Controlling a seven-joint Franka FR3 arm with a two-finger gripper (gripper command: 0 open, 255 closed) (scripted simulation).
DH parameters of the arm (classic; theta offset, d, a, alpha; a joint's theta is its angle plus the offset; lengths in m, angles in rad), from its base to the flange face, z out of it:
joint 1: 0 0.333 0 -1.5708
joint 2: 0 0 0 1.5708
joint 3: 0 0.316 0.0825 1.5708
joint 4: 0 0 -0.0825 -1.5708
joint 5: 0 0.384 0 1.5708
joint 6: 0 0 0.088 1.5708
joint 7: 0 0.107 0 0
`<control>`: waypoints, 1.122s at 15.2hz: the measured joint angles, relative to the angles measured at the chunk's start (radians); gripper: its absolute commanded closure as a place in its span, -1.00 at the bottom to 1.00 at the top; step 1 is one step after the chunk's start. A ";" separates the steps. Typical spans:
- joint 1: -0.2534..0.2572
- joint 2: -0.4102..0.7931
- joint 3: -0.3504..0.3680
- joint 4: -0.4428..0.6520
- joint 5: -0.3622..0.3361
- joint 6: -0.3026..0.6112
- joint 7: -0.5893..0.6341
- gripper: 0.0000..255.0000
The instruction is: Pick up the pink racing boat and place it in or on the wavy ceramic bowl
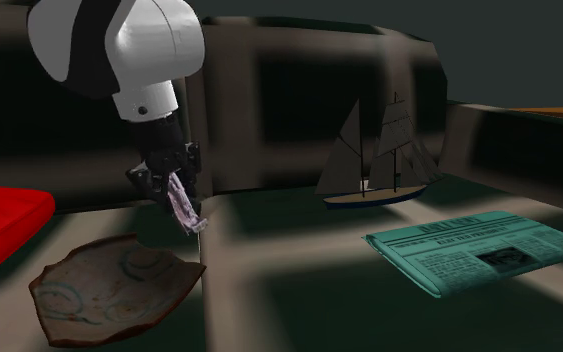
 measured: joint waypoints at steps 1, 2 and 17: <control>-0.001 -0.005 0.000 0.008 0.003 -0.012 -0.005 1.00; 0.000 -0.011 0.002 0.015 0.007 -0.025 -0.007 1.00; 0.024 -0.120 0.031 0.036 0.047 -0.158 -0.001 1.00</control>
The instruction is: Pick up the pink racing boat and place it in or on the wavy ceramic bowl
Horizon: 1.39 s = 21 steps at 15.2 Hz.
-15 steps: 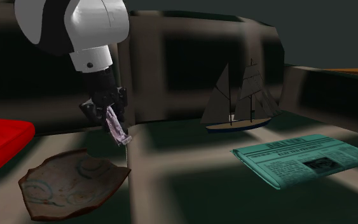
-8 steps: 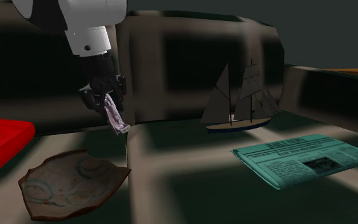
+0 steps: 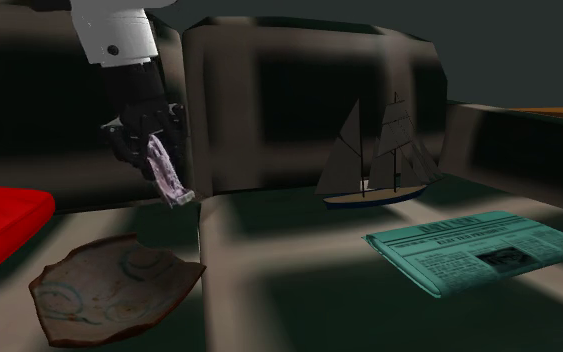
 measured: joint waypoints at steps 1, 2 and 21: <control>0.008 -0.030 0.008 -0.034 0.007 0.002 0.015 1.00; 0.014 -0.062 0.015 -0.073 0.015 0.008 0.028 1.00; 0.104 -0.223 0.111 -0.353 0.063 0.099 0.214 1.00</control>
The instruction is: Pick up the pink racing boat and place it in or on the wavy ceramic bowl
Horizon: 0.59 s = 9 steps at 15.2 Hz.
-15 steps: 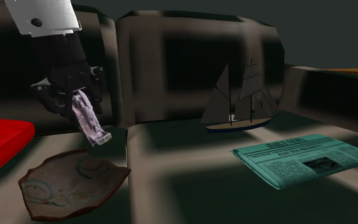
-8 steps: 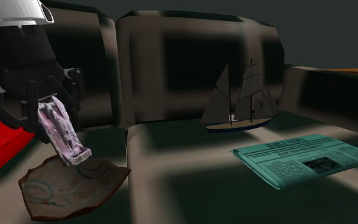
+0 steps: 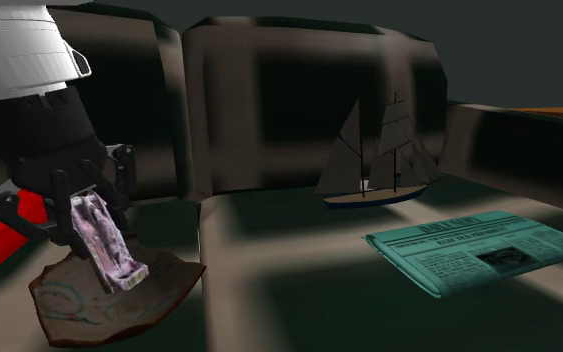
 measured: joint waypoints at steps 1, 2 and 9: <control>0.000 0.007 0.001 -0.006 -0.004 0.012 0.004 1.00; -0.001 0.014 0.001 -0.014 -0.009 0.026 0.010 1.00; -0.001 0.032 0.003 -0.041 -0.023 0.072 0.028 1.00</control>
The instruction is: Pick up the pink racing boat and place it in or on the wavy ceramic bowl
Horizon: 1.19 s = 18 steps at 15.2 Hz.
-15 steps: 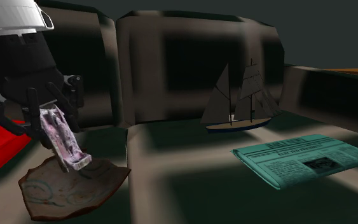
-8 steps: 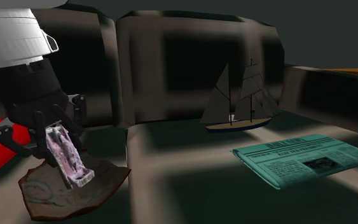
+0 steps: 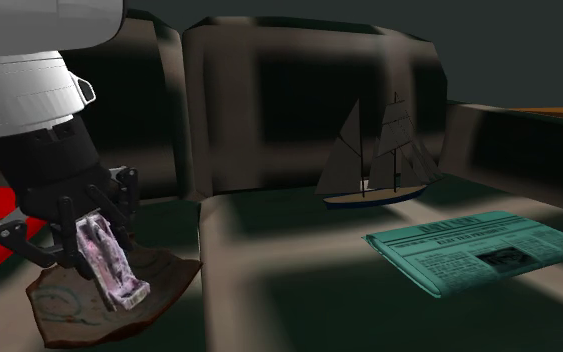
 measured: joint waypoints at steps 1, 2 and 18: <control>0.000 0.000 0.000 0.000 0.000 0.001 0.000 1.00; 0.000 0.000 0.000 0.000 0.000 0.001 0.000 1.00; 0.011 -0.044 0.007 0.078 0.034 -0.122 -0.022 -1.00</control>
